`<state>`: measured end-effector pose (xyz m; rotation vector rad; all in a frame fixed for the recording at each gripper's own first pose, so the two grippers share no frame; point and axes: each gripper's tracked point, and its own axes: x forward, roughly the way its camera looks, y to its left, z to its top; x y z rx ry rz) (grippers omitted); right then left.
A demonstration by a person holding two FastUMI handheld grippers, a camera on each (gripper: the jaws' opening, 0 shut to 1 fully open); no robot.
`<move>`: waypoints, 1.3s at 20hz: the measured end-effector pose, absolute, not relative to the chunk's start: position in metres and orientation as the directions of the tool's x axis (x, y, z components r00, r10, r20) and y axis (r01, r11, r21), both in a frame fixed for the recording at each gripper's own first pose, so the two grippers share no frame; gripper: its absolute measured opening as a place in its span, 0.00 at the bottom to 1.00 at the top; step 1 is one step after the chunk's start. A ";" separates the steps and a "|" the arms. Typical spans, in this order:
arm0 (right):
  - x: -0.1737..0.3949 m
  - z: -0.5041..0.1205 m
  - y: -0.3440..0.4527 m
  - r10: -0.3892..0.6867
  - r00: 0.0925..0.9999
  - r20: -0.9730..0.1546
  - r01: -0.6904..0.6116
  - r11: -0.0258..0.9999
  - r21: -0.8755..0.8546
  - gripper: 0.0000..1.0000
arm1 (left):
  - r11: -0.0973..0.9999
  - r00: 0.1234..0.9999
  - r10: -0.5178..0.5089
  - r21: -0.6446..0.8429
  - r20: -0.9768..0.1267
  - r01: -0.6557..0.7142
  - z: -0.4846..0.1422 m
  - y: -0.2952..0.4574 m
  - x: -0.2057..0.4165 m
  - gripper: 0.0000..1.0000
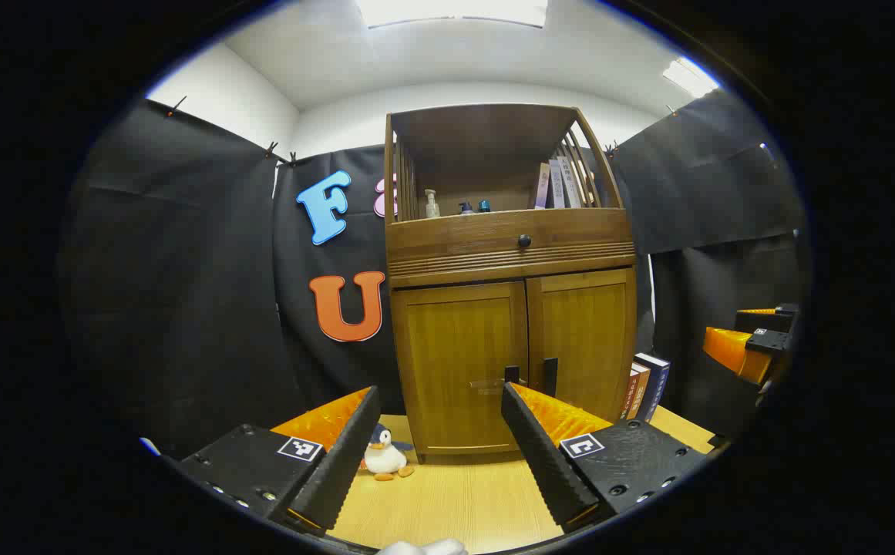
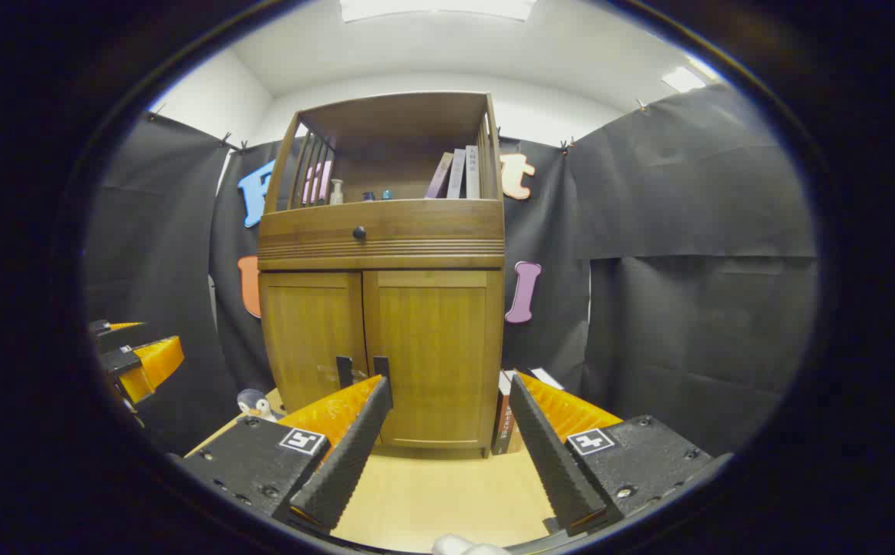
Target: Open the right door of the double-door shoe cabinet with the right hand, and open the left door with the left hand.
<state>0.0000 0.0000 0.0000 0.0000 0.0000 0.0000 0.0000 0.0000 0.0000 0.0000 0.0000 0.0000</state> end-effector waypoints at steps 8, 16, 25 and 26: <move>0.006 0.000 -0.005 -0.010 1.000 0.002 0.010 1.000 0.002 1.00 | 1.000 1.000 0.004 0.006 -0.006 -0.004 -0.003 -0.002 0.001 0.96; 0.041 -0.010 0.009 0.019 1.000 -0.008 -0.019 1.000 -0.017 0.99 | 1.000 1.000 0.021 0.017 -0.021 -0.021 -0.012 0.002 -0.001 0.96; 0.151 -0.050 0.077 0.119 0.992 -0.033 -0.120 0.992 -0.034 0.99 | 0.996 0.994 0.090 0.013 -0.062 -0.090 -0.031 0.021 -0.014 0.96; 0.166 -0.055 0.083 0.119 0.992 -0.046 -0.120 0.992 -0.031 0.99 | 0.995 0.993 0.098 0.015 -0.064 -0.097 -0.032 0.022 -0.016 0.96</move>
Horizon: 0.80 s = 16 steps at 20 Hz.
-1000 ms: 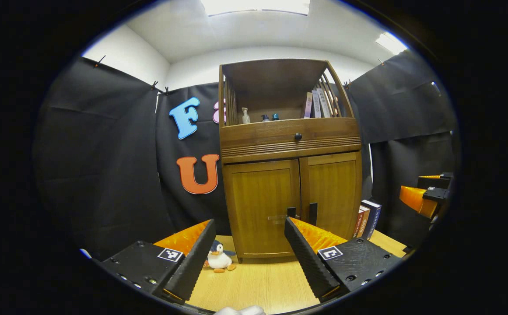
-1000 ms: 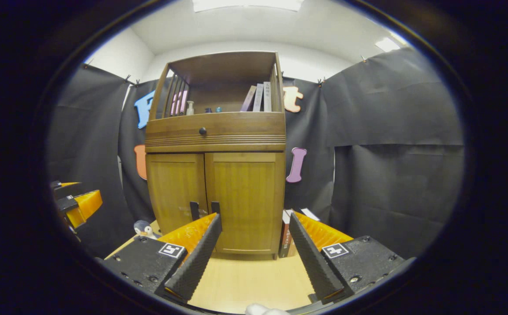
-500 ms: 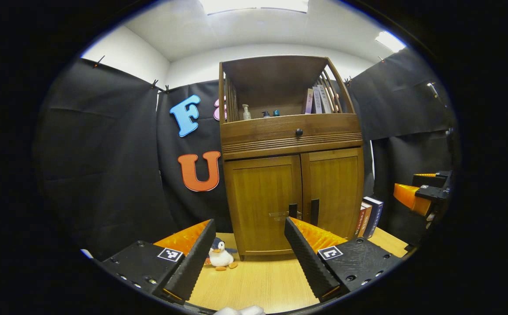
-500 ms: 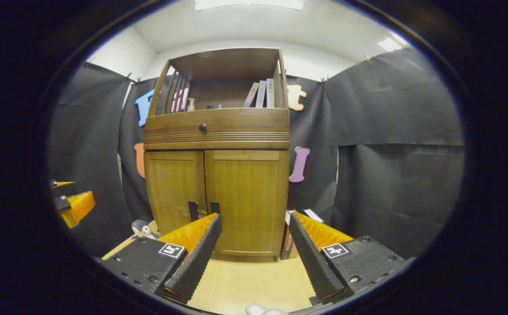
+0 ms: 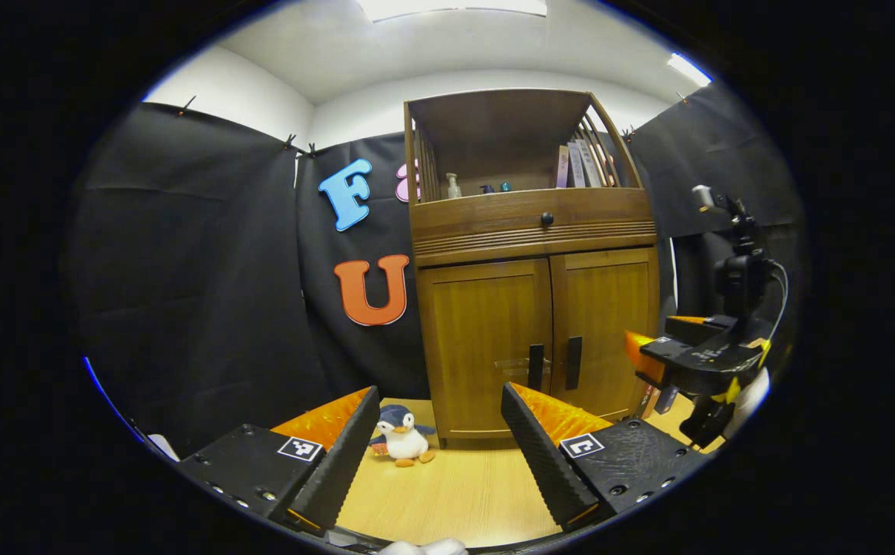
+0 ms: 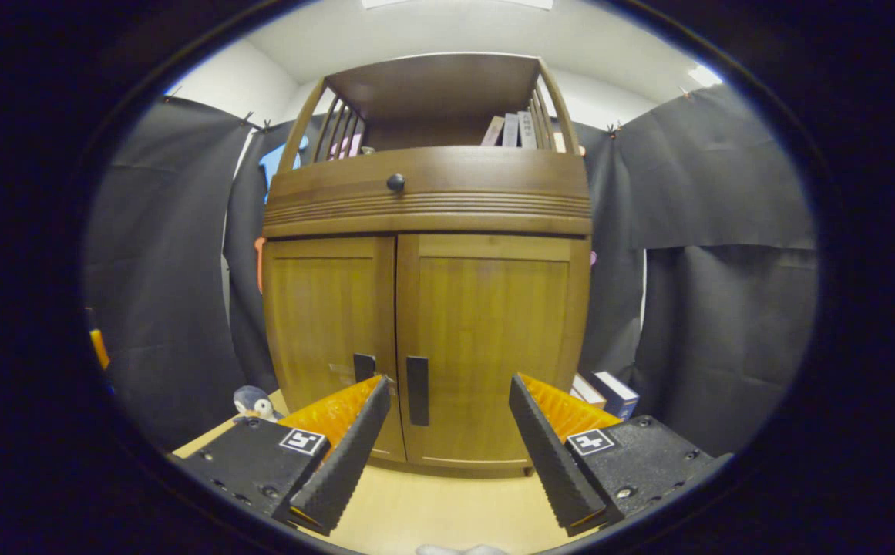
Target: Open the right door of the double-door shoe cabinet with the right hand, and open the left door with the left hand.
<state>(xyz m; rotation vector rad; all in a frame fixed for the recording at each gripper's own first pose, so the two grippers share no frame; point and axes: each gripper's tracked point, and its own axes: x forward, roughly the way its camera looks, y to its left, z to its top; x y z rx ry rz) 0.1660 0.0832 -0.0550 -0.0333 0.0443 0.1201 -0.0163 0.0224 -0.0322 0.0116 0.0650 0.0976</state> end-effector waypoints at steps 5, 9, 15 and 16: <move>0.233 -0.081 0.111 0.117 0.988 -0.100 -0.120 0.992 -0.024 0.99 | 0.990 0.987 0.138 0.023 -0.083 -0.136 -0.036 0.035 -0.022 0.96; 0.273 -0.099 0.126 0.108 0.987 -0.120 -0.115 0.992 -0.047 0.99 | 0.987 0.983 0.158 0.023 -0.096 -0.156 -0.039 0.037 -0.022 0.96; 0.319 -0.130 0.127 0.065 0.981 -0.182 -0.078 0.995 -0.064 0.88 | 0.983 0.978 0.185 0.032 -0.099 -0.183 -0.039 0.044 -0.023 0.96; 0.323 -0.133 0.126 0.061 0.979 -0.194 -0.074 0.995 -0.060 0.86 | 0.981 0.977 0.191 0.036 -0.097 -0.188 -0.039 0.045 -0.023 1.00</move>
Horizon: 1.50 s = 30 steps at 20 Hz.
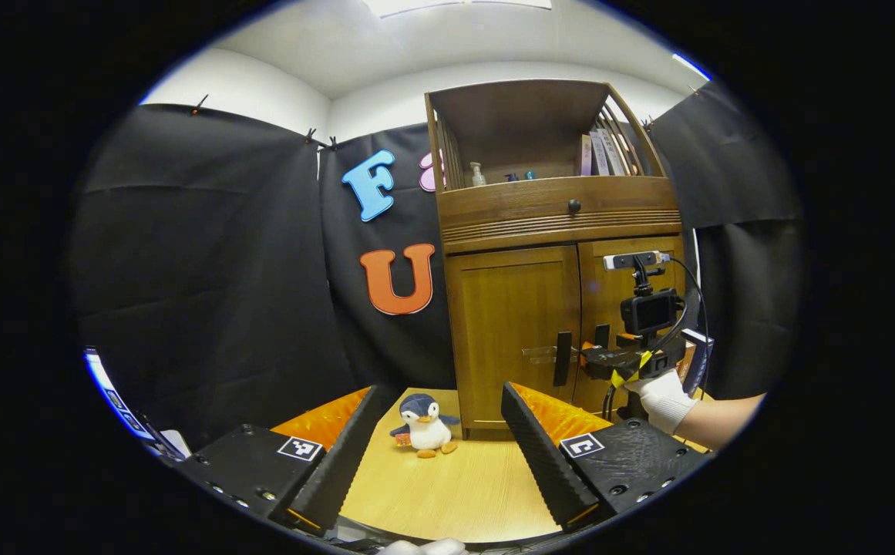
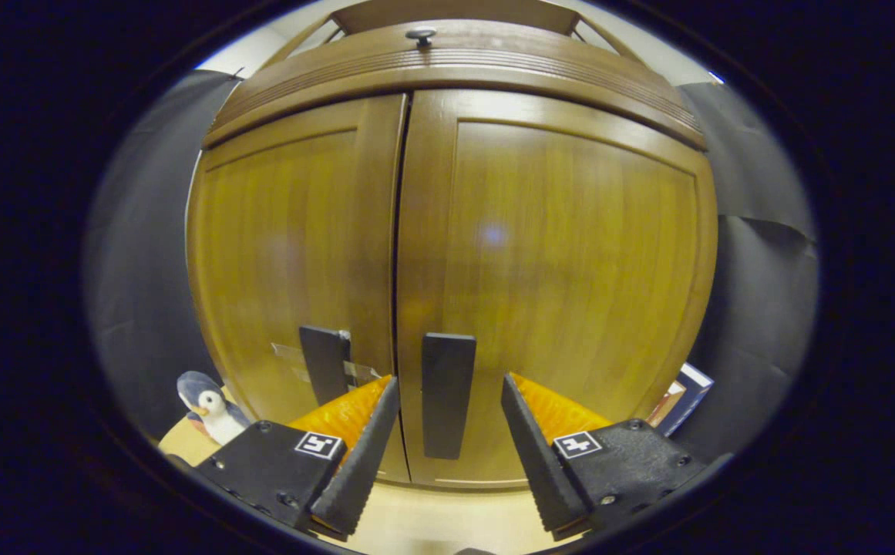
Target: Open the right door of the double-door shoe cabinet with the right hand, and open the left door with the left hand.
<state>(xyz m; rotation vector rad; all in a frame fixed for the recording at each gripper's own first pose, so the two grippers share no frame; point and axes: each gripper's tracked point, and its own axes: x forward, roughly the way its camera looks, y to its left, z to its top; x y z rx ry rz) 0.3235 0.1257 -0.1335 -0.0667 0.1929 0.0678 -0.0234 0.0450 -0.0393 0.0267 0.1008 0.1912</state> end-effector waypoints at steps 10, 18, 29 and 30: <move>0.338 -0.148 0.133 0.060 0.974 -0.220 -0.074 0.995 -0.059 0.38 | 0.978 0.973 0.208 0.043 -0.102 -0.205 -0.042 0.048 -0.027 0.96; 0.321 -0.150 0.129 0.062 0.971 -0.231 -0.078 0.995 -0.063 0.35 | 0.981 0.977 0.195 0.030 -0.090 -0.193 -0.040 0.045 -0.032 0.96; 0.240 -0.154 0.096 0.101 0.967 -0.236 -0.116 0.992 -0.051 0.33 | 0.992 0.987 0.125 0.008 -0.097 -0.125 -0.049 0.022 -0.054 0.96; 0.231 -0.154 0.091 0.100 0.967 -0.236 -0.115 0.992 -0.050 0.33 | 0.993 0.989 0.114 0.007 -0.097 -0.114 -0.050 0.018 -0.055 0.96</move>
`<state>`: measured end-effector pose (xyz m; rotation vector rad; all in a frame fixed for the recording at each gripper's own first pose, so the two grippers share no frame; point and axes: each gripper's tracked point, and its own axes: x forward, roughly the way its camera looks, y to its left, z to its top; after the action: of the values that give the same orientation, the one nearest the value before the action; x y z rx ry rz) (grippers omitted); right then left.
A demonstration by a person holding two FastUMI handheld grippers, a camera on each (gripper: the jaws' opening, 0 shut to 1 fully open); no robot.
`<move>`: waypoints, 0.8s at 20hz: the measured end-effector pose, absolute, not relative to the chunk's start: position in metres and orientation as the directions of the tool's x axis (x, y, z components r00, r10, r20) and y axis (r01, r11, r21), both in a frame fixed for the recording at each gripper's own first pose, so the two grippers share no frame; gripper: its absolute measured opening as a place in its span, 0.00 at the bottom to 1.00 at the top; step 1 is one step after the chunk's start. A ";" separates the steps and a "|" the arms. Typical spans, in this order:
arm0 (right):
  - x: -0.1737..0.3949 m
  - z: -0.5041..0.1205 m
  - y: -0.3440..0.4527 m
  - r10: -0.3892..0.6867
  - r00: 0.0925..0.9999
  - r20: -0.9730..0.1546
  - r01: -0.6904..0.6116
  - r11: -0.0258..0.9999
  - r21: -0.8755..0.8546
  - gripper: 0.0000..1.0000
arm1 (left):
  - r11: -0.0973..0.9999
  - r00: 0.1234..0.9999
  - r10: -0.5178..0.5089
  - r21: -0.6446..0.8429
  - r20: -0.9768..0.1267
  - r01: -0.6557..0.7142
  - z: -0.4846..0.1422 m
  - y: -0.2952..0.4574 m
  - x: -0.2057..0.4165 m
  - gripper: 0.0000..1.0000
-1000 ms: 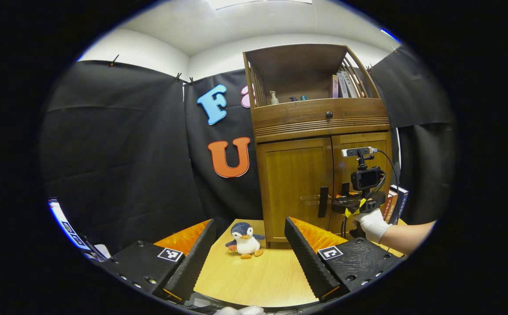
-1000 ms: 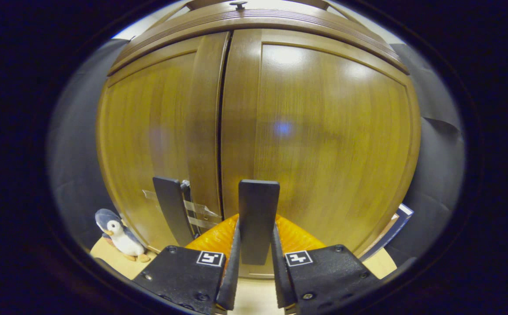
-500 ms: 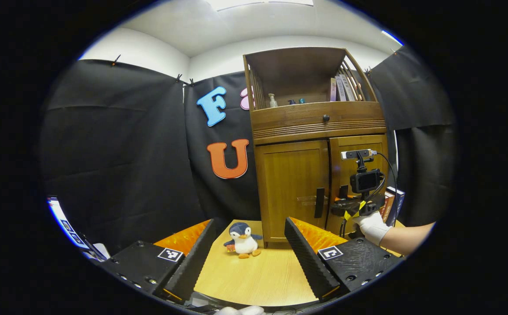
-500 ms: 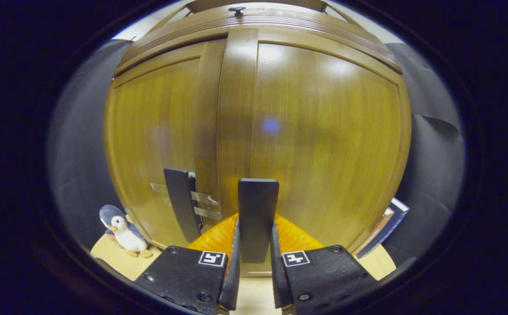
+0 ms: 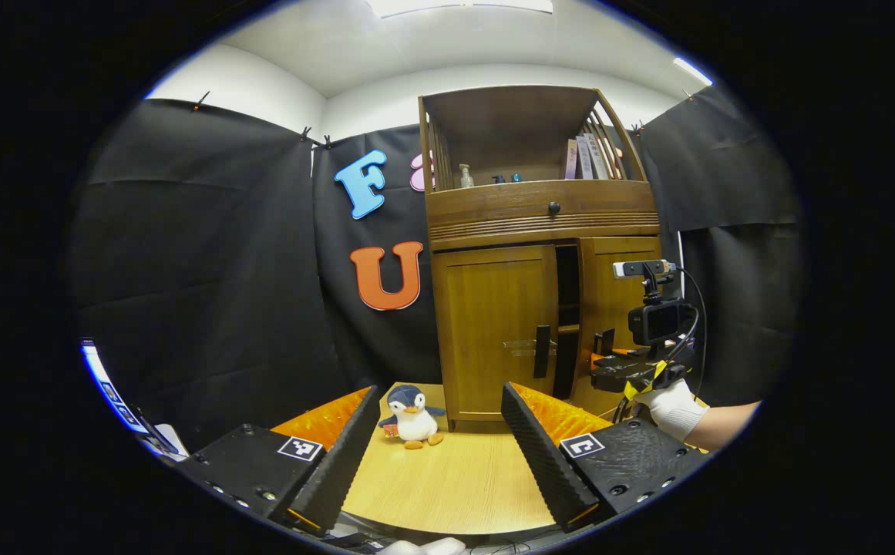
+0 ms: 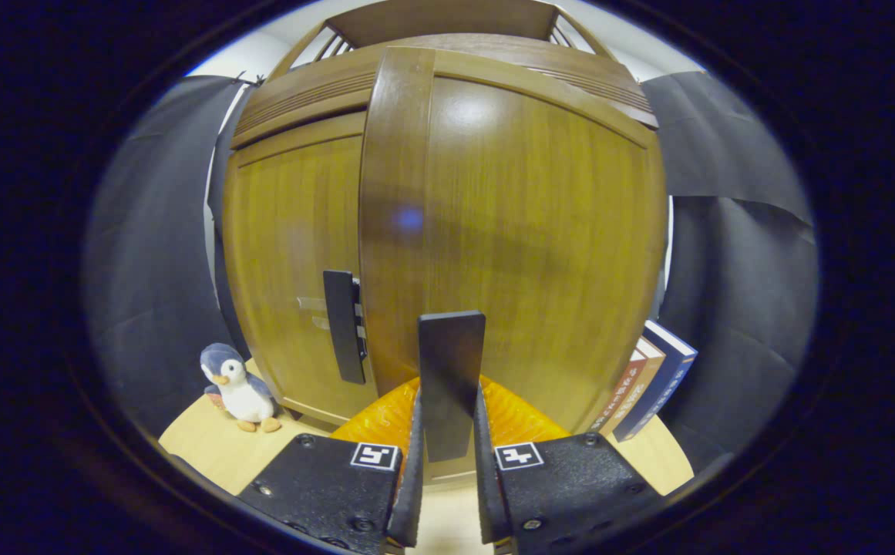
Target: Open the right door of the double-door shoe cabinet with the right hand, and open the left door with the left hand.
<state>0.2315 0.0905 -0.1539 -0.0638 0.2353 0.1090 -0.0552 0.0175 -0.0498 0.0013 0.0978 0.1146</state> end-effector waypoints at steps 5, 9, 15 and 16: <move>0.194 -0.155 0.059 0.091 0.967 -0.239 -0.105 0.993 -0.045 0.31 | 0.999 0.994 0.052 0.005 -0.095 -0.051 -0.051 -0.003 -0.058 0.96; 0.169 -0.155 0.030 0.067 0.968 -0.240 -0.077 0.997 -0.030 0.29 | 1.000 0.996 -0.005 0.000 -0.087 0.005 -0.049 -0.024 -0.056 0.96; 0.145 -0.155 -0.019 0.013 0.973 -0.232 -0.022 0.999 -0.037 0.22 | 0.996 0.993 -0.092 -0.001 -0.077 0.093 -0.047 -0.055 -0.054 0.96; 0.140 -0.154 -0.028 0.004 0.973 -0.232 -0.012 0.999 -0.035 0.20 | 0.994 0.992 -0.105 -0.002 -0.077 0.105 -0.048 -0.060 -0.054 0.96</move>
<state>0.1395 -0.0279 -0.1539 -0.0362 0.2339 0.0080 -0.0537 -0.0603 -0.0476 0.0018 0.0767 -0.1051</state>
